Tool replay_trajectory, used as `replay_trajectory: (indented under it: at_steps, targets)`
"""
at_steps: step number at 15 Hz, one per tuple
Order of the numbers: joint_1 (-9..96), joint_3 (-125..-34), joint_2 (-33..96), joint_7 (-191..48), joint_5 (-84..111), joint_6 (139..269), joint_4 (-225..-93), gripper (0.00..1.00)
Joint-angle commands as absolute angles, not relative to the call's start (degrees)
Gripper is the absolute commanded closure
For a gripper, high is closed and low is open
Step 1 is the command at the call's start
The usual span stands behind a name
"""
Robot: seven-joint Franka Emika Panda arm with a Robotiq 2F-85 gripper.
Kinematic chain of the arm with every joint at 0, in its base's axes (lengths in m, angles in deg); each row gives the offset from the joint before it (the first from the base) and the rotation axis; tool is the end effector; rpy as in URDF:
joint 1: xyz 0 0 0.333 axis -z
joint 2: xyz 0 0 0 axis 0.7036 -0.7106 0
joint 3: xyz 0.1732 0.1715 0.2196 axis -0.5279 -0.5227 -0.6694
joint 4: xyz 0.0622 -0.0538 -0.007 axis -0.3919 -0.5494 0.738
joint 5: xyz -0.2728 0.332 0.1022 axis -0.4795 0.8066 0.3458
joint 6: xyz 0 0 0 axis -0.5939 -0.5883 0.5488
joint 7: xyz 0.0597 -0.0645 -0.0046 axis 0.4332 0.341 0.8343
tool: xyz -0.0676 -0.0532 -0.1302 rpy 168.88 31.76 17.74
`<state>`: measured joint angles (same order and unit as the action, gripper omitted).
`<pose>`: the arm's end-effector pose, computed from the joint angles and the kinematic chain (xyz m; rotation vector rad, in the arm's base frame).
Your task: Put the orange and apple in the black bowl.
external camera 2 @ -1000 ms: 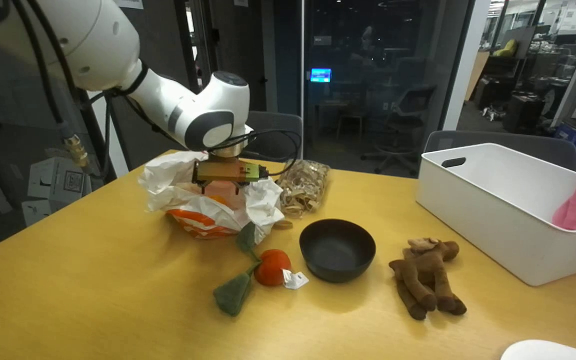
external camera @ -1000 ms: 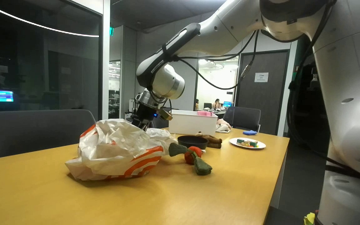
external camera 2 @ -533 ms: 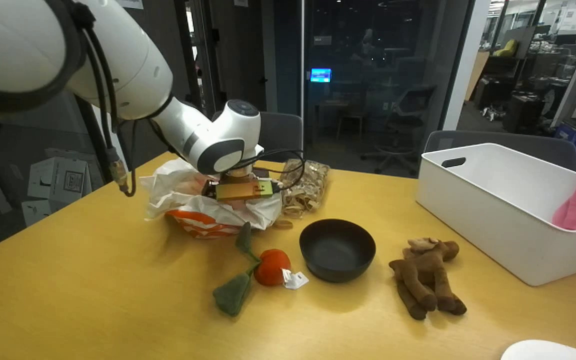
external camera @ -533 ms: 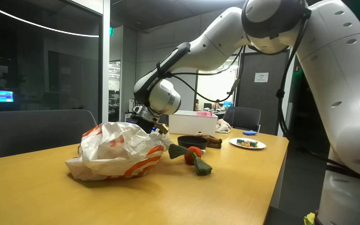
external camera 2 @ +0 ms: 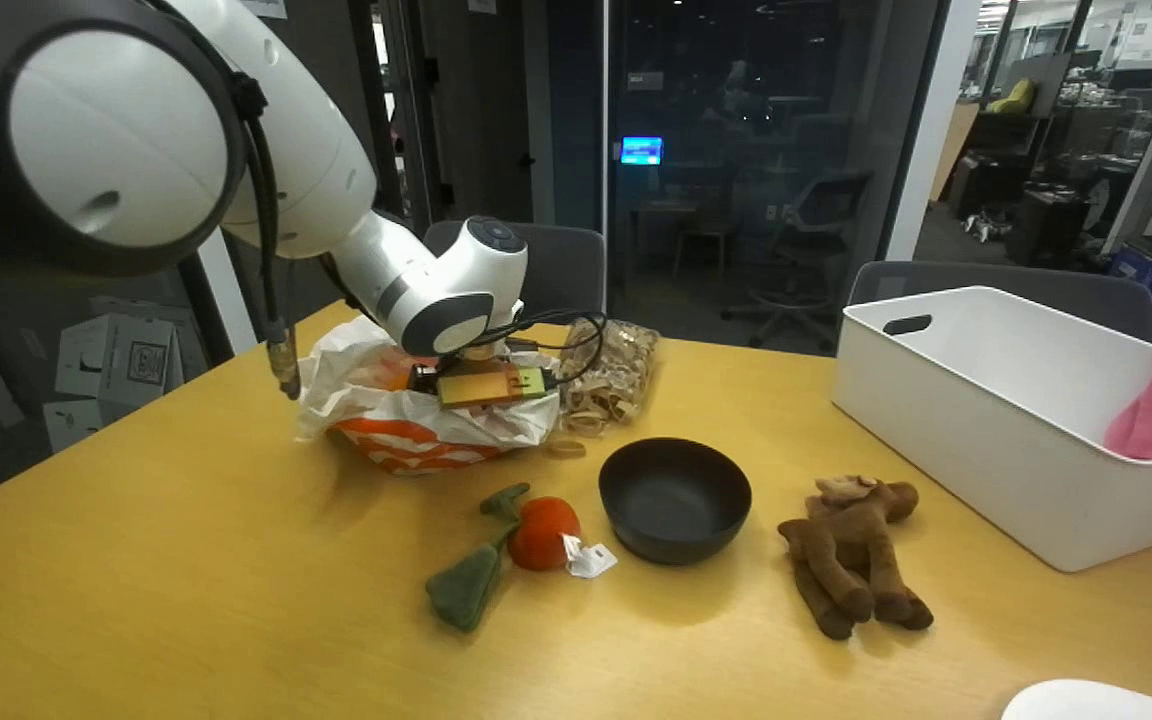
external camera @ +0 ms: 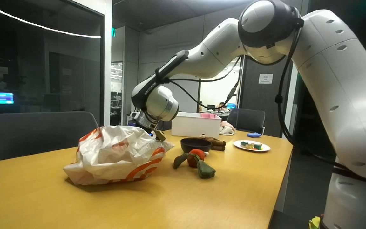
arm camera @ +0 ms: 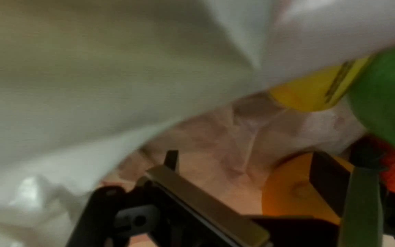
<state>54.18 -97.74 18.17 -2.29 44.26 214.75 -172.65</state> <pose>0.7090 0.0621 0.1952 -2.5906 -1.0773 -0.5047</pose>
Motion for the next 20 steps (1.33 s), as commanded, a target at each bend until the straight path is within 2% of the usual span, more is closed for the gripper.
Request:
replay_trajectory:
  at_steps: [1,9,11,18,19,20]
  targets:
    - [55.0,-99.4,16.3,-0.2,44.8,215.0,-170.2,0.34]
    - [54.3,-98.5,18.1,-2.3,43.5,214.2,-171.1,0.95]
    - [54.1,-98.2,19.1,-3.8,43.4,213.0,-171.5,1.00]
    - [53.4,-96.6,20.8,-8.6,41.5,208.0,-171.2,0.95]
    - [53.3,-96.6,21.2,-9.4,41.4,206.7,-171.0,0.71]
    - [53.2,-96.5,21.4,-10.2,41.2,205.6,-170.8,0.71]
